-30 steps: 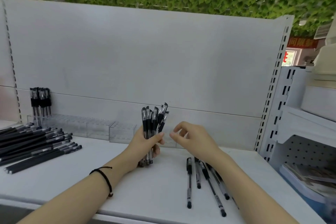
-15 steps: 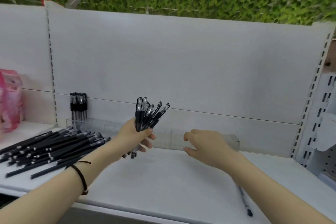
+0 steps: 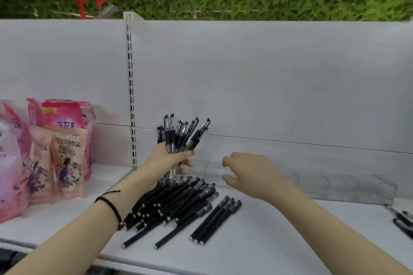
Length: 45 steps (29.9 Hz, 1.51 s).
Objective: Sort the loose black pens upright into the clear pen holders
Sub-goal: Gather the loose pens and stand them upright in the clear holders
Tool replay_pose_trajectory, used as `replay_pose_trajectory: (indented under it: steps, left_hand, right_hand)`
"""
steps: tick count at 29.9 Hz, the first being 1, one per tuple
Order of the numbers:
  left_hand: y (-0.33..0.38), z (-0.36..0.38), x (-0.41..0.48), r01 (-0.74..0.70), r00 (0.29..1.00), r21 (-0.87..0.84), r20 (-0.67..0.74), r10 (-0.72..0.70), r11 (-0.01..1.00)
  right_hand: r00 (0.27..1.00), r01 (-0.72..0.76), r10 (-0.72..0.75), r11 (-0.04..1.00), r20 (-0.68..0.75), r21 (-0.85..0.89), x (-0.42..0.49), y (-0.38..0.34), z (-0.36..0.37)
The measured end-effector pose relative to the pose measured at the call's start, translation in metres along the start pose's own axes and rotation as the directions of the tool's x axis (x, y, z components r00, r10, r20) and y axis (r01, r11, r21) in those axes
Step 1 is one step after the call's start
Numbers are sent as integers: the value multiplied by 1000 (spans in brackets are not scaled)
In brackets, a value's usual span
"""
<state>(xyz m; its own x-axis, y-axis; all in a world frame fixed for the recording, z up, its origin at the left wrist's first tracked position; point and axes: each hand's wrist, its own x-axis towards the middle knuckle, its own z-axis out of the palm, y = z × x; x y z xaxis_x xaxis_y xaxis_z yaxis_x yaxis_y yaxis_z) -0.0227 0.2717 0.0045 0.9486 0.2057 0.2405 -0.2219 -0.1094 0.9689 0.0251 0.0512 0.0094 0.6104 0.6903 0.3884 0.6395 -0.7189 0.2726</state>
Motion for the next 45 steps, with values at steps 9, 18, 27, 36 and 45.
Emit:
replay_pose_trajectory:
  steps: [9, 18, 27, 36, 45]
  left_hand:
    - [-11, -35, 44, -110, 994, -178, -9, 111, 978]
    - [-32, -47, 55, -110, 993, -301, -63, 96, 947]
    - [-42, -46, 56, -202, 952, -119, -257, 166, 972]
    - [-45, -48, 61, -238, 917, -146, -360, 173, 960]
    - [-42, -45, 60, -267, 915, -166, -354, 195, 949]
  right_hand:
    - [989, -84, 121, 933, -86, 350, 85, -31, 10]
    - [937, -107, 347, 408, -46, 907, 149, -62, 14]
    - [822, -116, 546, 438, -161, 891, 150, -42, 13]
    - [879, -79, 391, 686, -274, 724, 145, -46, 31]
    - [906, -149, 358, 768, -225, 623, 148, -46, 27]
